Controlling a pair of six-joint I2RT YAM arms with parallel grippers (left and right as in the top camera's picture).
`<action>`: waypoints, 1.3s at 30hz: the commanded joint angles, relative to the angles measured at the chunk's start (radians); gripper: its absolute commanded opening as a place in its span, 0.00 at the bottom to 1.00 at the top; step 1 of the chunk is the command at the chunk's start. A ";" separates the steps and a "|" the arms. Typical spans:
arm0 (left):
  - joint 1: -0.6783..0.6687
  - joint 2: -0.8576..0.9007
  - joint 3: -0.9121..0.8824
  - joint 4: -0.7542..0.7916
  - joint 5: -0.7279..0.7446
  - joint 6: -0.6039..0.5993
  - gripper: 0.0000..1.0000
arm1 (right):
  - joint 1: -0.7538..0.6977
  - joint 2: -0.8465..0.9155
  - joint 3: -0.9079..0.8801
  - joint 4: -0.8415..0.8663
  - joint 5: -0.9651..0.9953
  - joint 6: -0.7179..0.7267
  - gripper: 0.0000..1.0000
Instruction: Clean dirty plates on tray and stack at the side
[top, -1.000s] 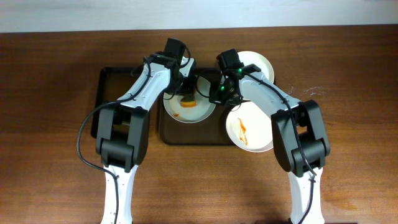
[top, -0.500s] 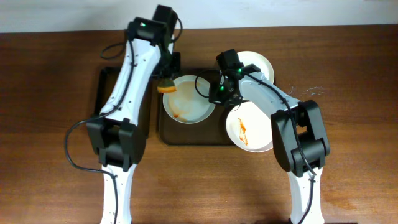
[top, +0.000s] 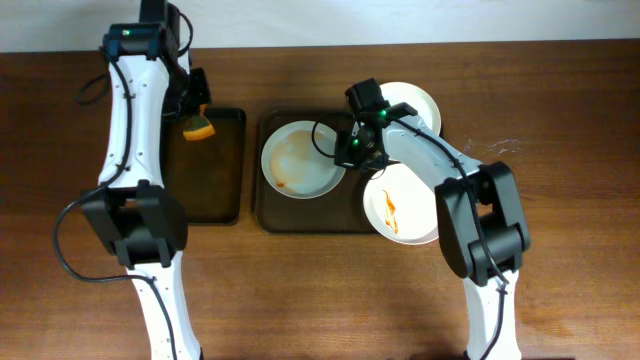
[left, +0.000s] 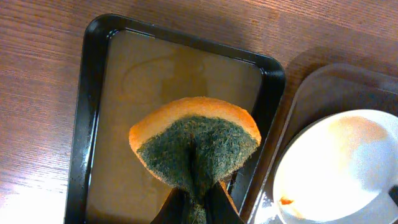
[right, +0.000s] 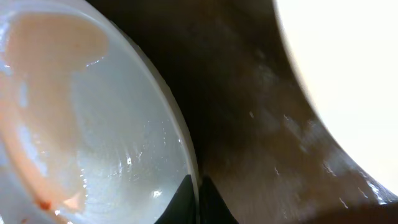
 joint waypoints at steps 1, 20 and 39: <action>0.056 -0.010 0.019 0.024 0.106 0.029 0.00 | 0.011 -0.180 0.003 -0.019 0.120 -0.005 0.04; 0.254 -0.010 0.019 0.027 0.217 0.028 0.00 | 0.494 -0.198 0.006 0.441 0.941 -0.320 0.04; 0.254 -0.010 0.019 0.021 0.217 0.028 0.00 | 0.616 -0.111 0.006 0.771 1.234 -0.623 0.04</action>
